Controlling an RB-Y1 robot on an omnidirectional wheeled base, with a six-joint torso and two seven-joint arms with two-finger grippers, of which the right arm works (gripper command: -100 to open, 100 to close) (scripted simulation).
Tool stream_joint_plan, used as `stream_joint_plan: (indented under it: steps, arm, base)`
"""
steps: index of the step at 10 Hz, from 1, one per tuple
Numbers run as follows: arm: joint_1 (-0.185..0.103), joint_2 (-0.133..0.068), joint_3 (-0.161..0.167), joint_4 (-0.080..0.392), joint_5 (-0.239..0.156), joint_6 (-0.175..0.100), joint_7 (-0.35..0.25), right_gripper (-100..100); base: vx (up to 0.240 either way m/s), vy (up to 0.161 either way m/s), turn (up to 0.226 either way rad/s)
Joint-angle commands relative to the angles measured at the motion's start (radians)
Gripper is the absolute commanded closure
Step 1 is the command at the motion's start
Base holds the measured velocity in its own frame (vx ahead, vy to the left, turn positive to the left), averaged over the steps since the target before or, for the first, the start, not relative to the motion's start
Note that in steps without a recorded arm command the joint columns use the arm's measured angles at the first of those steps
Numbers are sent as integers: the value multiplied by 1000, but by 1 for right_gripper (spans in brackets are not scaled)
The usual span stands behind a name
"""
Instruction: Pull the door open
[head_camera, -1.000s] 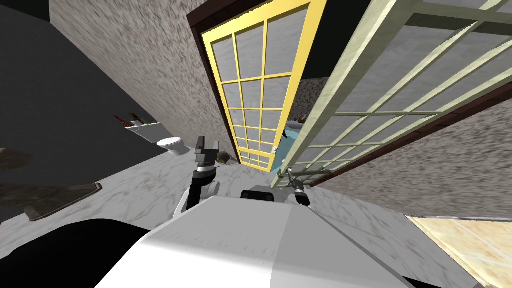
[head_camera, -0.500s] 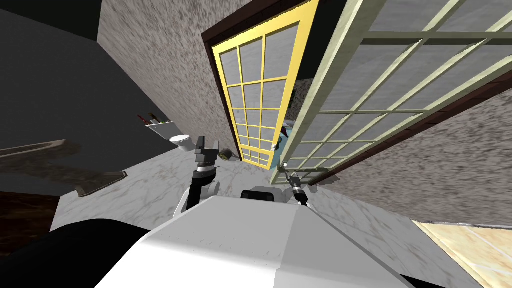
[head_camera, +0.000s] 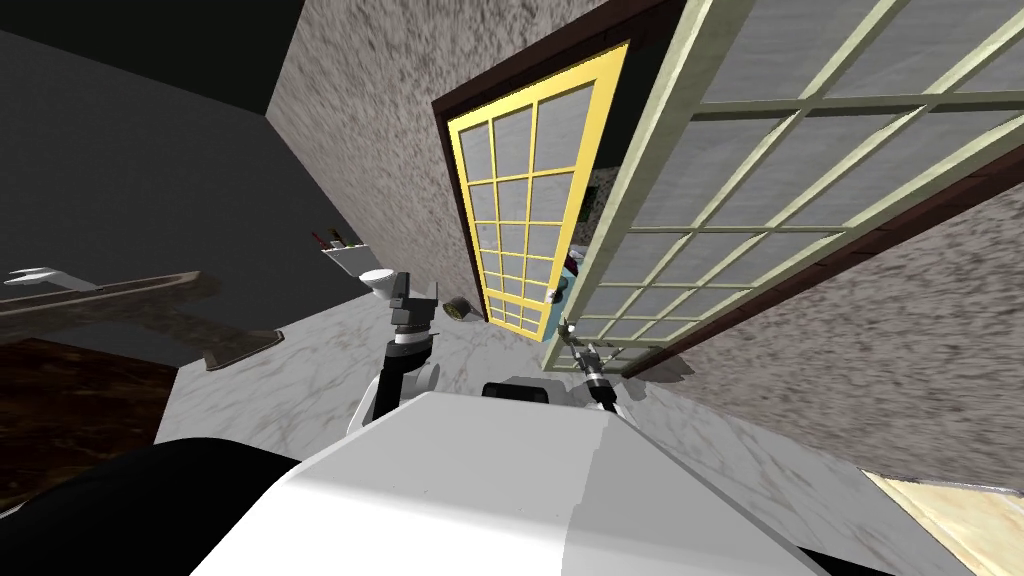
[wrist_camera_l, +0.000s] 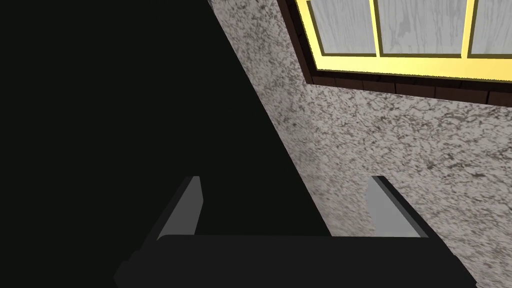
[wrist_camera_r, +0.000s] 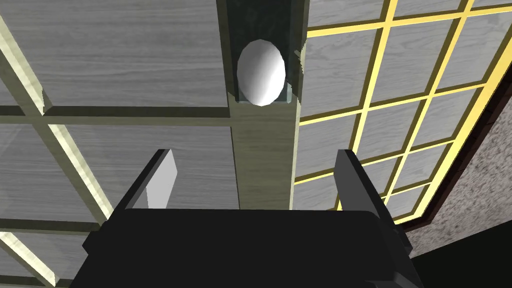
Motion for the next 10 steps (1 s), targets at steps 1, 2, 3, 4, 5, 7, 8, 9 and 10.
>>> stream_joint_plan:
  steps: [1,2,3,4,5,7,8,9,10]
  arm:
    - [7,-4,-10,-5,-8,-2,-3,-100]
    - [8,-9,-18,-1,-14,-5,-3,-100]
    - [10,-13,-25,3,-19,-7,-3,-100]
    - [11,-18,-32,6,-25,-10,-3,-100]
    - [14,-13,-25,-10,-19,1,-9,-100]
    - [14,-13,-25,-10,-19,1,-9,100]
    - [14,-13,-25,-10,-19,1,-9,100]
    - [14,-13,-25,-10,-19,1,-9,100]
    - [14,-13,-25,-10,-19,1,-9,100]
  base:
    - [240,27,81]
    - [223,28,129]
    - [213,7,116]
    - [243,29,115]
    - [109,18,-5]
    - [-30,-9,1]
    - [-26,-12,19]
    - [-16,-4,-1]
    - [-9,2,-8]
